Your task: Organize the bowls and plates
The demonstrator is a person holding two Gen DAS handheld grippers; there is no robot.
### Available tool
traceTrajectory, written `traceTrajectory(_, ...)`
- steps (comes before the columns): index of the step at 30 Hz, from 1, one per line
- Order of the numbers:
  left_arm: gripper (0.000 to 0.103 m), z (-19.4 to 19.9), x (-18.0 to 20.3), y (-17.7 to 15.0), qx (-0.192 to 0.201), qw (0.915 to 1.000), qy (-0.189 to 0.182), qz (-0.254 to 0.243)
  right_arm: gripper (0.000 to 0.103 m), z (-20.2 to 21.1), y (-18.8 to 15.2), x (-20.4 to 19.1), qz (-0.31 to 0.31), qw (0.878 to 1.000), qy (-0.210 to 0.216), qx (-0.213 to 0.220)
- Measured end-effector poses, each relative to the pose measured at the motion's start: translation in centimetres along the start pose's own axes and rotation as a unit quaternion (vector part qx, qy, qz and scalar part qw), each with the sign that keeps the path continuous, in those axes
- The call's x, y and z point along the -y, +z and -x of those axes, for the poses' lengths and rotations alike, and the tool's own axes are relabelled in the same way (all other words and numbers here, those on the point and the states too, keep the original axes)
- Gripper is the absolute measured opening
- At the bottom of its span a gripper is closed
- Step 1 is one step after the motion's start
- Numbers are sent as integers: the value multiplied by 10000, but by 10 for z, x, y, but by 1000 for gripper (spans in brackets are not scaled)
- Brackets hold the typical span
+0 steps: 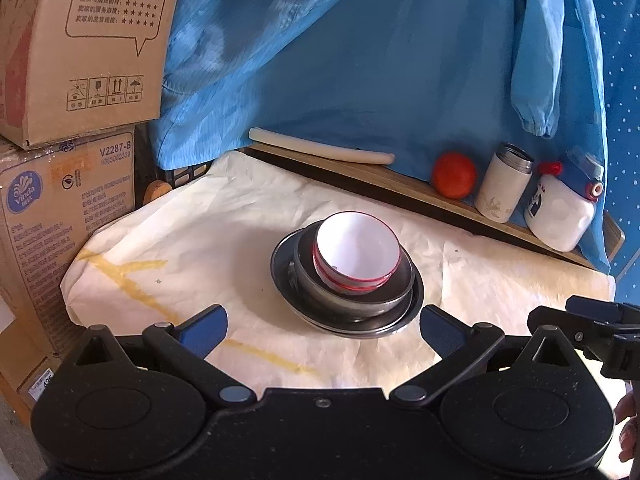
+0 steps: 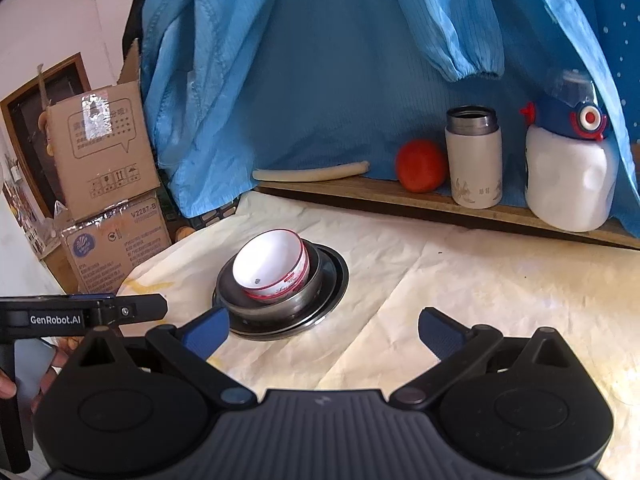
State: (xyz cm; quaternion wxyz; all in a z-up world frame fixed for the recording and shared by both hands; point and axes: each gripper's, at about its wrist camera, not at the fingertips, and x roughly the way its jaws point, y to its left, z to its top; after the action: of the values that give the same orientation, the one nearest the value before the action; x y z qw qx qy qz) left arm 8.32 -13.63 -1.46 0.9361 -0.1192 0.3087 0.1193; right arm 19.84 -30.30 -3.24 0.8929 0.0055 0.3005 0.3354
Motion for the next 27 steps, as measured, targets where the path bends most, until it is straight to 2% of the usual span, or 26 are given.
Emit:
traceTrajectory(15,102,11,-4,-10,118,9998,55,-131,103,14,-12,-6,-2,9996,-255,102)
traceTrajectory(27,102,11,-10,-15,127,9989,-62,-456,103,13,-20,-16,-102,9986,-511,77)
